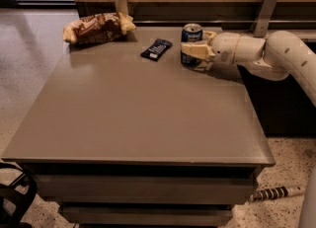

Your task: Move pepsi can near rxbar blueberry

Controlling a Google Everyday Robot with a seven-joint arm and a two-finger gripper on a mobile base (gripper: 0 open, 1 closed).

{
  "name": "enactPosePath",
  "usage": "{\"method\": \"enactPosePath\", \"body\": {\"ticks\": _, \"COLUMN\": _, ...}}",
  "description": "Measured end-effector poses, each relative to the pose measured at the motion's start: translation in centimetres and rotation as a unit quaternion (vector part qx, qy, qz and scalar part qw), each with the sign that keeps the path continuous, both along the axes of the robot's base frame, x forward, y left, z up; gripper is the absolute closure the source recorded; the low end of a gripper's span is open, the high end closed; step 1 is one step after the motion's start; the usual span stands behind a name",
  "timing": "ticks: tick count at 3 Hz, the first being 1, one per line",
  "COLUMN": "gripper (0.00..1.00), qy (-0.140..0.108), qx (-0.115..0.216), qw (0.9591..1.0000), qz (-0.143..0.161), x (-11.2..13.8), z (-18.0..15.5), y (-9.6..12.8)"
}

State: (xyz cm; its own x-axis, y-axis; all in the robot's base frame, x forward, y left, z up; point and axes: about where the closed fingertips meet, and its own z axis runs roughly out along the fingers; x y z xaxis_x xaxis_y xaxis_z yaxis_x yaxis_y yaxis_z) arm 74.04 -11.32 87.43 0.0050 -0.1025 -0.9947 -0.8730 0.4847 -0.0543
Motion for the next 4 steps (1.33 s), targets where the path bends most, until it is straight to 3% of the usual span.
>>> {"method": "enactPosePath", "body": {"ticks": 1, "gripper": 0.91, "qy": 0.002, "qx": 0.001, "qw": 1.0000, "qz": 0.002, "x": 0.0, "z": -0.3, "y": 0.4}}
{"method": "enactPosePath", "body": {"ticks": 2, "gripper": 0.59, "qy": 0.002, "qx": 0.001, "qw": 1.0000, "qz": 0.006, "x": 0.1, "z": -0.3, "y": 0.9}}
{"method": "enactPosePath", "body": {"ticks": 4, "gripper": 0.12, "qy": 0.002, "qx": 0.002, "qw": 0.9999, "qz": 0.010, "x": 0.1, "z": -0.3, "y": 1.5}}
